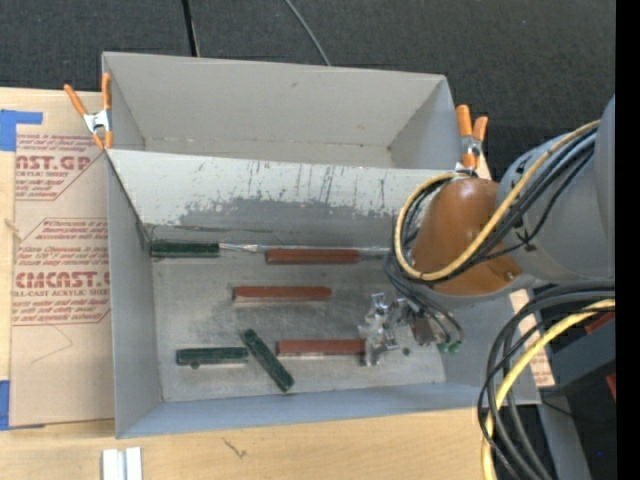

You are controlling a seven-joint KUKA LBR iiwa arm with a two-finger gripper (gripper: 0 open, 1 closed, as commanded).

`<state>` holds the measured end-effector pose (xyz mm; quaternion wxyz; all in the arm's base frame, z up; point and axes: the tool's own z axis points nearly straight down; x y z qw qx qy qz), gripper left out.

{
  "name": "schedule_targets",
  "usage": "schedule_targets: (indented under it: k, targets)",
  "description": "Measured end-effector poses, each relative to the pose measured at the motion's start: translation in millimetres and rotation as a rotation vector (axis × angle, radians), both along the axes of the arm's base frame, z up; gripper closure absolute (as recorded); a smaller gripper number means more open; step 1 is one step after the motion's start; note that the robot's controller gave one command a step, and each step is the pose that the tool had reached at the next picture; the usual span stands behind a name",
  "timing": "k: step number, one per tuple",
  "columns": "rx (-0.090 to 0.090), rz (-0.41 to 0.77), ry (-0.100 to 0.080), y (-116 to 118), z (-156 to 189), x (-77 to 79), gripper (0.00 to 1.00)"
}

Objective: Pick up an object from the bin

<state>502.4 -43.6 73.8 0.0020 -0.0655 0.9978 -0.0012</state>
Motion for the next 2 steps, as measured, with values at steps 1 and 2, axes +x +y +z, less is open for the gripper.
schedule_targets:
  k: [1,2]
  targets:
    - [0.0,0.0,0.0,0.0,0.0,0.0,1.0]
    - [0.002,0.096,0.0,-3.8,150.7,13.4,1.0]
